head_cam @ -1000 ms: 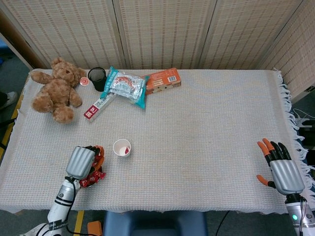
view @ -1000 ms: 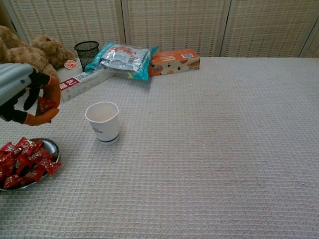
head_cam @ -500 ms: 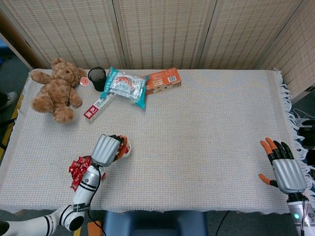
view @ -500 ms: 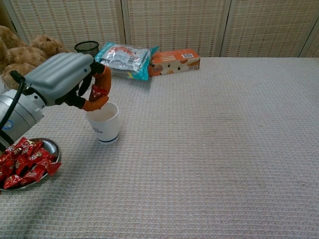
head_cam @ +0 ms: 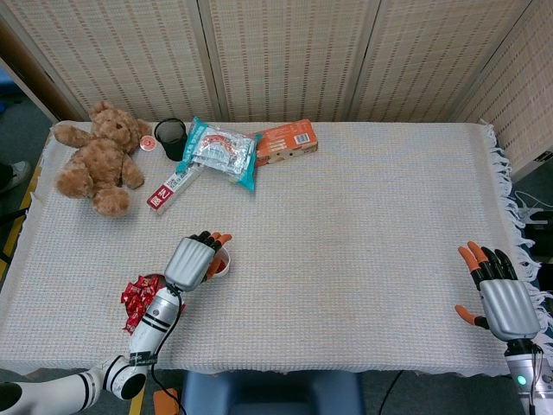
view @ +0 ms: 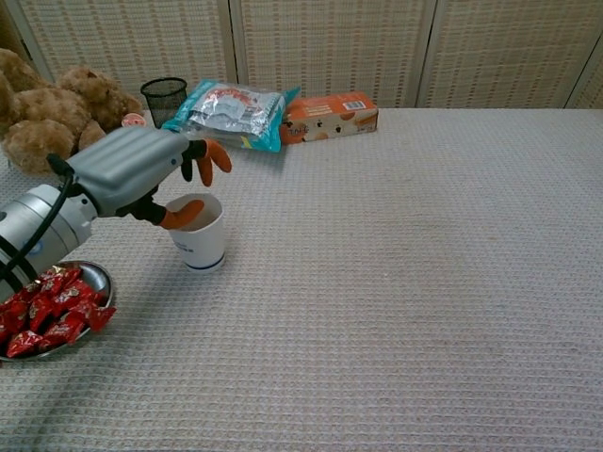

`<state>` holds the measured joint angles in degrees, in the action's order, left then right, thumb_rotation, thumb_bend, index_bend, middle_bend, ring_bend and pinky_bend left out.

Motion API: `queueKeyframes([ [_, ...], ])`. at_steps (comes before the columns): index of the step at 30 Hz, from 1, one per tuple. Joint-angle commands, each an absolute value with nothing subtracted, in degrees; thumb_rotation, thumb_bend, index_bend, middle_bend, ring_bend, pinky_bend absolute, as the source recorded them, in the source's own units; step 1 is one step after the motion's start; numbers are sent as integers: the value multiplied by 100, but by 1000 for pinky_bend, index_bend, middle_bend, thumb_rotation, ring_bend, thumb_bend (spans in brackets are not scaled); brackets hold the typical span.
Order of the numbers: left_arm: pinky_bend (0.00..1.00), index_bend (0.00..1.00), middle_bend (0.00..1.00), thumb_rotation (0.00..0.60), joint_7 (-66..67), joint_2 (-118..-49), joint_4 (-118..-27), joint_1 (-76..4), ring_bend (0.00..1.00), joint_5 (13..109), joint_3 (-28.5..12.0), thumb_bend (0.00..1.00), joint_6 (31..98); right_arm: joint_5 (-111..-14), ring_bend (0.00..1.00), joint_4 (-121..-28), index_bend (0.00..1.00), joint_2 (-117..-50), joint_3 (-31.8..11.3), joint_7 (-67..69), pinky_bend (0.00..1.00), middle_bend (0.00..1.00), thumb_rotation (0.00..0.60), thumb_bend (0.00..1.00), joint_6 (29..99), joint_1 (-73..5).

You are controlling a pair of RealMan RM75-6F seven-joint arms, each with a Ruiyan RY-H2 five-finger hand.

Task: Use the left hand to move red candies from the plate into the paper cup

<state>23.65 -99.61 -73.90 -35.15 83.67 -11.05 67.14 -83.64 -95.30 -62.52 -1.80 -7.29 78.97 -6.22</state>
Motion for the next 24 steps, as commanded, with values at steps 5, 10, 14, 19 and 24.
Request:
queueKeyframes([
  [5,551,95,175,600,2415,-9571,-8021,-3345,185,8455,-882,389,6930,-8361,0,-9521,0,-6260,-173,-735,0,0,600,84,7860,-637],
  [10,607,3,33,600,2711,-8809,-8960,-2773,103,8442,-329,365,7256,-8404,0,-9532,0,-6248,-159,-709,0,0,600,84,7891,-625],
  [14,701,0,0,600,2878,-8373,-9246,-2333,54,8237,48,350,7433,-8459,0,-9546,0,-6247,-140,-712,0,0,600,84,7922,-615],
  [19,751,0,0,600,2937,-8123,-9219,-1972,17,7776,286,338,7385,-8540,0,-9571,0,-6254,-118,-738,0,0,600,83,7965,-606],
  [24,775,0,0,600,2989,-8095,-9114,-1855,20,7560,356,338,7256,-8643,0,-9585,0,-6271,-93,-768,0,0,600,83,8059,-576],
])
